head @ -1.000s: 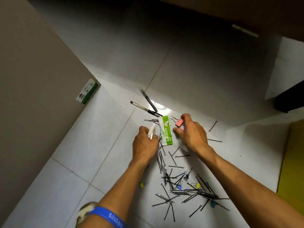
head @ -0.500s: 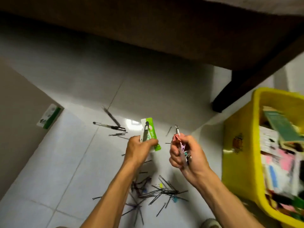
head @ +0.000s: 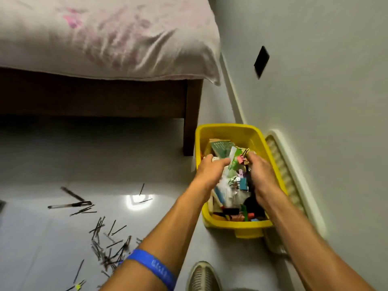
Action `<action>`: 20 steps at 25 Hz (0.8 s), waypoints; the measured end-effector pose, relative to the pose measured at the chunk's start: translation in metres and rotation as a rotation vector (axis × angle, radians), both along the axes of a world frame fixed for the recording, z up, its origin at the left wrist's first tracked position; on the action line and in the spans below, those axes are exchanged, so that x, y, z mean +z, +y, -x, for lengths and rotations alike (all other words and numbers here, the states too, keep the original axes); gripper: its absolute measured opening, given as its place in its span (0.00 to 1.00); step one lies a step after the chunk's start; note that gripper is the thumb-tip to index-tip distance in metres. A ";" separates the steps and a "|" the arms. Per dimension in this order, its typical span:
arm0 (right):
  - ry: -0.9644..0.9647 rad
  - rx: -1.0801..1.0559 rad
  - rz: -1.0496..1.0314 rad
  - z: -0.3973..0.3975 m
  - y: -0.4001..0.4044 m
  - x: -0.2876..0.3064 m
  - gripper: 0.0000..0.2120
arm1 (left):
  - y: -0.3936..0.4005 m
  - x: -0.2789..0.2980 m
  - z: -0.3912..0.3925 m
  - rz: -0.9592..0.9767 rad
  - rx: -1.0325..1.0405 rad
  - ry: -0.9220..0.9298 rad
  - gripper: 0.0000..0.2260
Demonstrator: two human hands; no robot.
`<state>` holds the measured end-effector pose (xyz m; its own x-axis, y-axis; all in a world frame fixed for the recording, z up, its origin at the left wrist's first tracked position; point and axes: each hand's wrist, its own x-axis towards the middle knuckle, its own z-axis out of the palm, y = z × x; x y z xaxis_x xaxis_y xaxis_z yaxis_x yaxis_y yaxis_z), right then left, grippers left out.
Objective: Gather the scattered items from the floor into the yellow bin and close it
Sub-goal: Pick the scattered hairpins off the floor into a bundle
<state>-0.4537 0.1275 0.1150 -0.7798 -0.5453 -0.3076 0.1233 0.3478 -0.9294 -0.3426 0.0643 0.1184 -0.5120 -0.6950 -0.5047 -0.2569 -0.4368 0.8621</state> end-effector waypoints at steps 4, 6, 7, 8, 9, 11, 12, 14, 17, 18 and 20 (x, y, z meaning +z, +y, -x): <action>0.127 0.220 0.024 -0.017 0.016 0.000 0.13 | 0.025 0.001 -0.060 0.188 0.192 -0.012 0.08; 0.140 0.379 0.074 -0.052 0.014 -0.004 0.13 | 0.038 -0.010 -0.103 0.187 0.254 -0.103 0.16; 0.142 0.454 0.083 -0.073 0.014 -0.009 0.13 | 0.046 -0.018 -0.126 0.177 0.281 -0.155 0.18; 0.117 0.535 0.098 -0.099 0.014 -0.013 0.13 | 0.053 -0.025 -0.152 0.157 0.320 -0.198 0.18; 0.087 0.622 0.103 -0.122 0.013 -0.015 0.12 | 0.055 -0.031 -0.177 0.134 0.359 -0.220 0.17; 0.069 0.803 0.058 -0.163 0.004 -0.018 0.11 | 0.049 -0.045 -0.219 0.104 0.438 -0.248 0.16; 0.071 0.880 0.023 -0.180 -0.003 -0.018 0.11 | 0.043 -0.050 -0.237 0.098 0.472 -0.264 0.15; 0.064 0.996 -0.035 -0.210 -0.020 -0.021 0.10 | 0.024 -0.059 -0.269 0.097 0.512 -0.289 0.16; 0.083 1.110 -0.109 -0.244 -0.051 -0.039 0.09 | -0.018 -0.078 -0.303 0.109 0.543 -0.344 0.16; 0.103 1.163 -0.137 -0.253 -0.063 -0.051 0.08 | -0.034 -0.089 -0.314 0.110 0.541 -0.378 0.16; 0.166 1.270 -0.204 -0.264 -0.090 -0.083 0.08 | -0.070 -0.119 -0.336 0.129 0.510 -0.487 0.17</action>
<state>-0.1900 0.0370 0.0322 0.2082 -0.8823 -0.4222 -0.5064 0.2721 -0.8183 -0.0064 -0.0059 -0.0010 0.1545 -0.8571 -0.4914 -0.4165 -0.5075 0.7543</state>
